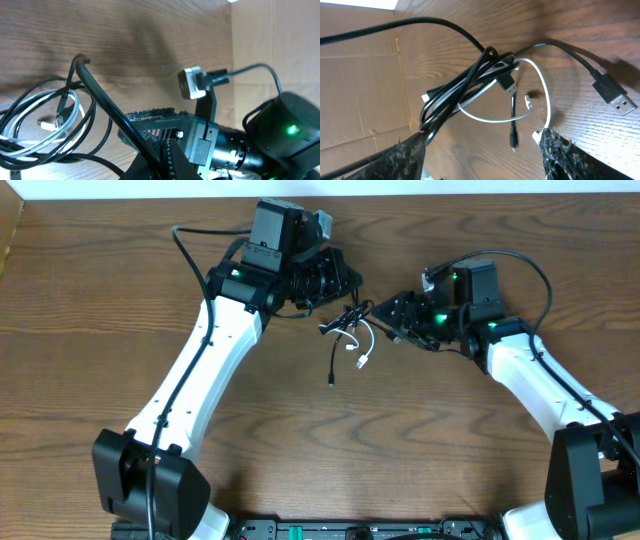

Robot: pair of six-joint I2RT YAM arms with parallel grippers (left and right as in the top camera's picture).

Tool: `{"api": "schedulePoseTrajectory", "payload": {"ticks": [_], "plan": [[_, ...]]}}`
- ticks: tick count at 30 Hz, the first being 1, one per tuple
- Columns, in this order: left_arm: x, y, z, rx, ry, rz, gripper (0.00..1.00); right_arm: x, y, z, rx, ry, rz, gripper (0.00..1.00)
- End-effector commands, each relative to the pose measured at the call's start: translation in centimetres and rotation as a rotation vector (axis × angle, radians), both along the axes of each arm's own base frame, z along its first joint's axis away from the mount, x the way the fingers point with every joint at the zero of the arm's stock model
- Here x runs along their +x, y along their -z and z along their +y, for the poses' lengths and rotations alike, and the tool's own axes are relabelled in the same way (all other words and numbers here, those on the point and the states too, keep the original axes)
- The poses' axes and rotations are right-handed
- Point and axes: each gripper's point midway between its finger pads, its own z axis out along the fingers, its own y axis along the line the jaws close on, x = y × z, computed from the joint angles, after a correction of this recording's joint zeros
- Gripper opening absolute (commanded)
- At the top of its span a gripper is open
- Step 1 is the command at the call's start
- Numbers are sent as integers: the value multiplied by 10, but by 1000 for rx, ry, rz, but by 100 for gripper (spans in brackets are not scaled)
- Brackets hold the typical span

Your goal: Untangle cables

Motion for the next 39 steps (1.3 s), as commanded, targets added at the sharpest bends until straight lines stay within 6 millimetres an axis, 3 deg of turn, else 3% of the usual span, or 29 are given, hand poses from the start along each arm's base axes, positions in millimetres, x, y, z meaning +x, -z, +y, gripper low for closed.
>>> {"api": "schedulePoseTrajectory", "payload": {"ticks": [1,4,13,25,27,28,29,31,35,38,39], "plan": [[-9,-13,-8,19,106,-116,8,7,4,7,7,58,46,70],[-11,-12,-10,24,119,-125,7,10,8,17,29,66,58,68],[-13,-10,-11,34,125,-123,7,23,24,35,80,84,73,37],[-11,-10,-10,38,120,-129,7,18,34,51,66,67,83,34],[-9,-8,-9,51,108,-131,7,17,35,52,64,65,86,26],[-5,-6,-6,69,91,-136,7,15,37,50,56,67,97,5],[-3,-6,-5,76,82,-143,8,14,39,50,48,62,101,1],[6,-12,2,68,54,-170,7,8,46,47,8,26,93,1],[35,-28,50,16,-132,-145,8,-2,64,17,-96,-25,99,1],[46,-32,81,0,-200,-135,8,-3,70,-4,-151,-26,100,1],[50,-31,100,-3,-235,-121,7,-5,74,-21,-202,-8,114,1]]}}
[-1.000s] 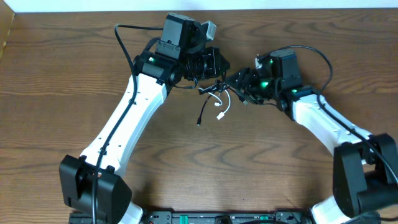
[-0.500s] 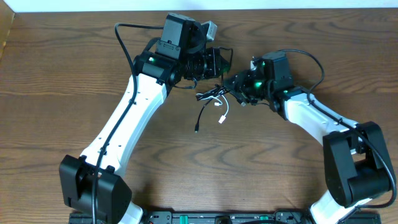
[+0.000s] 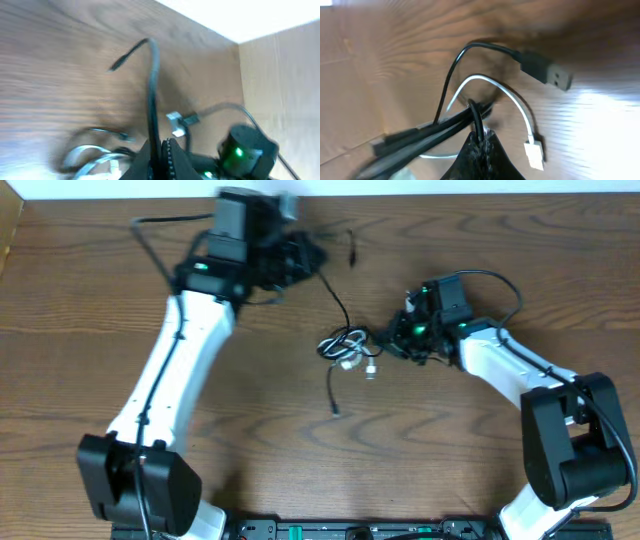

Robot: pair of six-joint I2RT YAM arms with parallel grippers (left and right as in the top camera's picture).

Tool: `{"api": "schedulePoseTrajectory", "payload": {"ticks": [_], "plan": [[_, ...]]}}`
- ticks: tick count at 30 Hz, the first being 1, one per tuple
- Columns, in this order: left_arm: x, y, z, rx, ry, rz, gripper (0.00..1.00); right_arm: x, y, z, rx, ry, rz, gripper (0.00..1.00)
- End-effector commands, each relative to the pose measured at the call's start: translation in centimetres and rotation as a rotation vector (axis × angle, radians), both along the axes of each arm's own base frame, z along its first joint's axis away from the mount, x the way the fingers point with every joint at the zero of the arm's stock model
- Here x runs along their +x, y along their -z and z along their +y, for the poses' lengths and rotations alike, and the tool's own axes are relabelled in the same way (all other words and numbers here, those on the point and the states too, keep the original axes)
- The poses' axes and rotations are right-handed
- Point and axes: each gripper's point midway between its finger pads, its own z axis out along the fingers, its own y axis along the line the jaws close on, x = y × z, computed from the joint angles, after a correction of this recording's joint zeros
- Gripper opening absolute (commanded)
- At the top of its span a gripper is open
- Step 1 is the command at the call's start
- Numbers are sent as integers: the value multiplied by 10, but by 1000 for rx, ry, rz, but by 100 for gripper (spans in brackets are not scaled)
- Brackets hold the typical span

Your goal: Untangle cables

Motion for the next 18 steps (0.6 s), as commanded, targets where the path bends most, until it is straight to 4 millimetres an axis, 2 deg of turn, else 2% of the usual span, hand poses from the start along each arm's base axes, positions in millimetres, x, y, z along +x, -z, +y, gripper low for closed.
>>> {"api": "schedulePoseTrajectory", "payload": {"ticks": [1,6,7,10,11,12,18], "plan": [[7,-20,43,-37,-101,-11,8,5,2,-34,-115,-29,-66,1],[10,-10,85,-11,-173,22,7,0,0,-70,-214,5,-52,1],[8,-5,96,11,-179,34,7,0,-6,-80,-232,11,-64,1],[-4,7,107,42,-178,91,7,-3,-20,-94,-243,20,-85,1],[-9,12,107,56,-164,109,7,-6,-29,-99,-248,22,-101,1],[-21,22,105,99,-121,142,7,-7,-50,-106,-249,36,-147,1],[-52,52,106,271,-52,237,7,-10,-130,-108,-227,68,-380,1]]}}
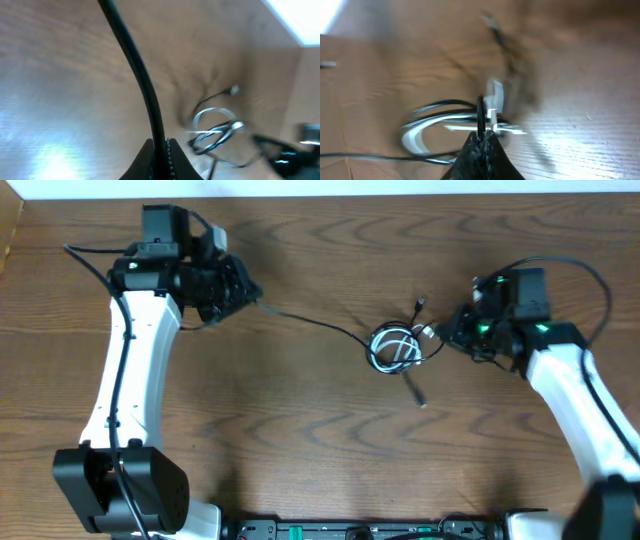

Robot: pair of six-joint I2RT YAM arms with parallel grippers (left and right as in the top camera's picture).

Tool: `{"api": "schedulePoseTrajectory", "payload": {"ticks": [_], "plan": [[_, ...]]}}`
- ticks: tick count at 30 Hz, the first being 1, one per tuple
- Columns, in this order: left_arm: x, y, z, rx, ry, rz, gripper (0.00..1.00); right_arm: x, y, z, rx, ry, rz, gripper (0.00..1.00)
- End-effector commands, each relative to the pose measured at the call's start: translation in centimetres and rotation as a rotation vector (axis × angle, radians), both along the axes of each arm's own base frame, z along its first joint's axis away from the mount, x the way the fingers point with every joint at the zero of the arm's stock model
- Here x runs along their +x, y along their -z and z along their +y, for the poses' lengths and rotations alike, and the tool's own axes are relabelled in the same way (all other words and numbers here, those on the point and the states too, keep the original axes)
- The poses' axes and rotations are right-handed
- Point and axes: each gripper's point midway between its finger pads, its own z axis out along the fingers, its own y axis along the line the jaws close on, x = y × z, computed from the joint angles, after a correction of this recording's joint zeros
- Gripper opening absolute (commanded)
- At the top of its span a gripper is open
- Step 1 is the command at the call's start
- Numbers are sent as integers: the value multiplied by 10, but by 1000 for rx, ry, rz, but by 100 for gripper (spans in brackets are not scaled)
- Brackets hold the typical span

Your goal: Untangle cables

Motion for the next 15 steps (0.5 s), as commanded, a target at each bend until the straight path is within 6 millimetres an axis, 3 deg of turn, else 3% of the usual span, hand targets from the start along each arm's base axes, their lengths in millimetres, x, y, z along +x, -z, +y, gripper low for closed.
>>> {"api": "schedulePoseTrajectory", "payload": {"ticks": [1,4,5,6,8,9,13,15], "plan": [[-13,4,-1,117,113,-37,7,-3,-60,-2,-3,-13,-184,1],[-23,13,-16,127,180,-23,8,-10,-89,-2,24,13,-252,1],[-25,16,-20,127,192,-17,17,-12,-91,-2,27,14,-255,1],[-27,18,-24,130,205,-13,41,-13,-91,-1,30,15,-249,1],[-29,20,-33,130,229,-9,69,-14,-89,0,31,13,-239,1],[-30,20,-36,129,237,-11,74,-14,-89,0,31,13,-239,1],[-30,18,-54,115,282,-36,80,-15,-88,1,32,11,-235,1],[-31,17,-78,74,341,-62,80,-18,-87,4,34,0,-227,1]]}}
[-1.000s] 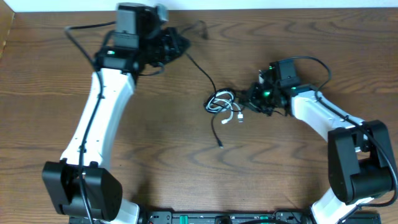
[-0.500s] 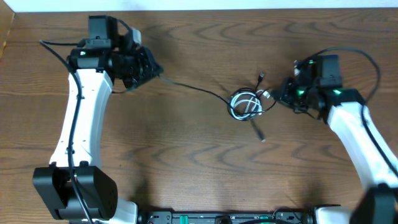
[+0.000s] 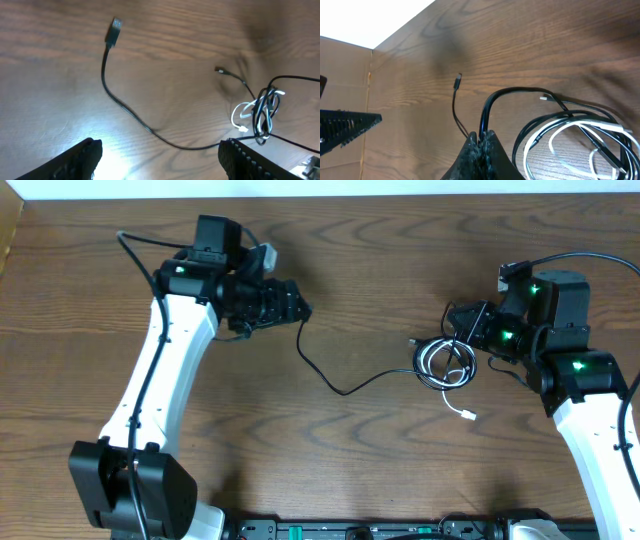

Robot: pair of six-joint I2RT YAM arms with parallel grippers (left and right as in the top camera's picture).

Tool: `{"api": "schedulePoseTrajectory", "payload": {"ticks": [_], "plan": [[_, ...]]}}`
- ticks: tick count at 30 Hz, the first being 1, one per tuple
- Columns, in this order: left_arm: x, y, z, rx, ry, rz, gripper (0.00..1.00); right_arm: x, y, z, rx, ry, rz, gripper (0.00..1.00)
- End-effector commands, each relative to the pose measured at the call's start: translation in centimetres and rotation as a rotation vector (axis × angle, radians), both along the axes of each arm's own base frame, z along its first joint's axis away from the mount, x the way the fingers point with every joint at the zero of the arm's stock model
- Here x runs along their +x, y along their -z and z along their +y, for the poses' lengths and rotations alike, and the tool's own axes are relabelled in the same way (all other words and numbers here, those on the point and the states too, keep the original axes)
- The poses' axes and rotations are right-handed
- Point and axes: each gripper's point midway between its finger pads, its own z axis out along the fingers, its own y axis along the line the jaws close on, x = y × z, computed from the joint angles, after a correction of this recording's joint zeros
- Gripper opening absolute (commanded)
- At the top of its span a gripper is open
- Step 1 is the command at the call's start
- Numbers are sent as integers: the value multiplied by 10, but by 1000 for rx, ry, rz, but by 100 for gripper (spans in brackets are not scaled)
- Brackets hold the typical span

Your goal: Untangle cables

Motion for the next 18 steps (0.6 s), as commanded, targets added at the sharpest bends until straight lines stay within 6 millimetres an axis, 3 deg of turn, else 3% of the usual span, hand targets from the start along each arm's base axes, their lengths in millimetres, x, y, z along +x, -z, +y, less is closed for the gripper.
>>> {"api": "schedulePoseTrajectory", "payload": {"ticks": [1,2,5,11,12,18], "plan": [[-4,-1,-35,-55,107,-30,80,-2,-7,6,10,-12,-6,1],[-4,0,-56,-98,157,-37,80,-3,-7,9,9,-20,-5,1],[-3,9,-93,-185,235,-28,80,-4,-6,12,9,-29,-1,1],[-9,35,-145,-314,336,48,76,-7,-3,11,5,-31,17,1],[-14,42,-161,-366,382,69,75,-8,-2,11,5,-31,20,1],[-35,70,-196,-427,477,150,72,-8,-2,11,5,-30,20,1]]}}
